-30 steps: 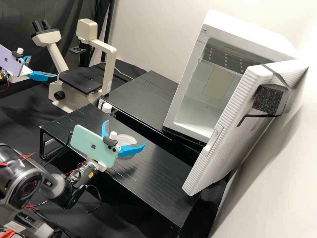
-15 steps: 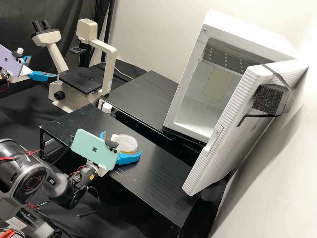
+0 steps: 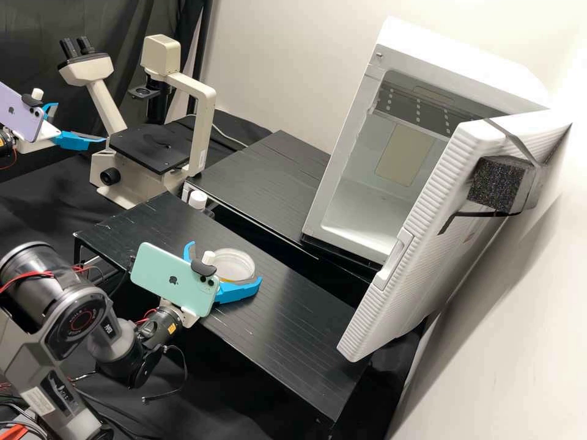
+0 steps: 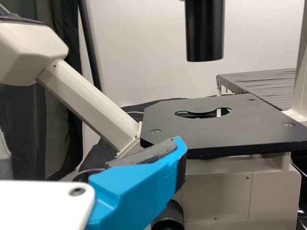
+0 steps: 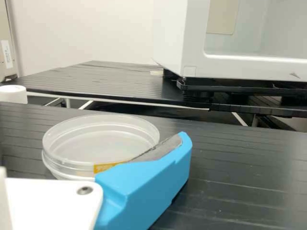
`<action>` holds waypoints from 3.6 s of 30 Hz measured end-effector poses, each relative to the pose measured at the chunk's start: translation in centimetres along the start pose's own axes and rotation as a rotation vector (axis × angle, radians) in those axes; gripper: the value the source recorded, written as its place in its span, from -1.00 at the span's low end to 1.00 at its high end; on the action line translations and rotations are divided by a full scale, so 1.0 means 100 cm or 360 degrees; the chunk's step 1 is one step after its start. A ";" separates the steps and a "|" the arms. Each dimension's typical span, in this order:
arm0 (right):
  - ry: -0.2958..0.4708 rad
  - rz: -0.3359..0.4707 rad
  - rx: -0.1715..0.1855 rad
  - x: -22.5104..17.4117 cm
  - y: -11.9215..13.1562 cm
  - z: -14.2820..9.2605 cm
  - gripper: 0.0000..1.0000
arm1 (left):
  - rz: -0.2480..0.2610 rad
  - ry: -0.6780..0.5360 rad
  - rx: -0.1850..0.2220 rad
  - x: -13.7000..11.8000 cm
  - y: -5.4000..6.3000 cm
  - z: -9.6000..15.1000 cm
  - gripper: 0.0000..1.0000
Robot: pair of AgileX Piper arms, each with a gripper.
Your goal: Return the petri dish to the incubator.
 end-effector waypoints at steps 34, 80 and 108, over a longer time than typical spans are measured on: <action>0.0021 -0.0001 0.0053 0.001 -0.003 -0.004 -1.00 | 0.0000 0.0000 0.0000 0.000 0.000 0.000 1.00; -0.0035 0.0821 -0.0014 0.103 0.164 0.037 -1.00 | 0.0000 0.0000 0.0000 0.000 0.000 0.000 1.00; -0.0218 0.0631 0.0077 0.256 0.209 0.064 -1.00 | 0.0000 0.0000 0.0000 0.000 0.000 0.000 1.00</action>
